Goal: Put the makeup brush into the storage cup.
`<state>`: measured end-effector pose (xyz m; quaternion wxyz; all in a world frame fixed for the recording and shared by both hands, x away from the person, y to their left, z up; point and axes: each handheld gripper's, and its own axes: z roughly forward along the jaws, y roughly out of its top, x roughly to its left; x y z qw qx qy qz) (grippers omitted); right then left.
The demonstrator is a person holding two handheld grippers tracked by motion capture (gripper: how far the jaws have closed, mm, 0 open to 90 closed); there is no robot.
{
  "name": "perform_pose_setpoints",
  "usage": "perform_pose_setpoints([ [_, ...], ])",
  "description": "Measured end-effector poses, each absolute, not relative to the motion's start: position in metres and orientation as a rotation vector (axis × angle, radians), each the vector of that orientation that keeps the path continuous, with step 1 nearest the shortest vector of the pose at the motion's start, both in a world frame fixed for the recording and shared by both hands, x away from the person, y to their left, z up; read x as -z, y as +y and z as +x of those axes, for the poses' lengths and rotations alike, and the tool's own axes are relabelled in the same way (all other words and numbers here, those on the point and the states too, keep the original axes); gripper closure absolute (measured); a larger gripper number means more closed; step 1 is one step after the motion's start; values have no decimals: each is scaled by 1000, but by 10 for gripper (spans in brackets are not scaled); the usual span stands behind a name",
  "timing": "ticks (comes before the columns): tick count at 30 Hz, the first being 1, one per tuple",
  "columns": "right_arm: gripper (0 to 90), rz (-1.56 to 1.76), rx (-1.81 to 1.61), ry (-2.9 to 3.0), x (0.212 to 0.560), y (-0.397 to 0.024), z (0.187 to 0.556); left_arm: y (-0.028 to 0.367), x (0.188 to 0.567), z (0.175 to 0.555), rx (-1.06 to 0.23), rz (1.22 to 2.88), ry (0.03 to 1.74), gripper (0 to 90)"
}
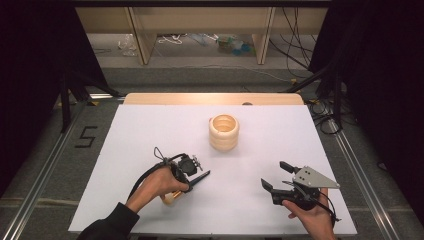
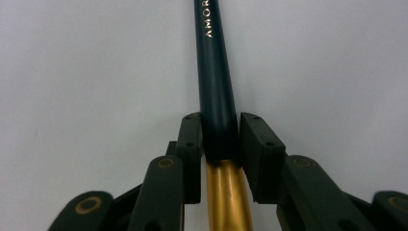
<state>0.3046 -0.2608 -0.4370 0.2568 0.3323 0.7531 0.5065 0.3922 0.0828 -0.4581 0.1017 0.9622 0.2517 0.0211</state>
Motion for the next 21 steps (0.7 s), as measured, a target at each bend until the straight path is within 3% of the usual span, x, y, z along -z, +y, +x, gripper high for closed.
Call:
perform_pose_setpoints([
  [16, 180, 924, -1373, 2059, 437, -260, 304, 76, 457, 396, -48, 2907, 666, 742],
  [21, 183, 920, -1375, 2062, 438, -260, 304, 73, 456, 395, -79, 2942, 572, 742],
])
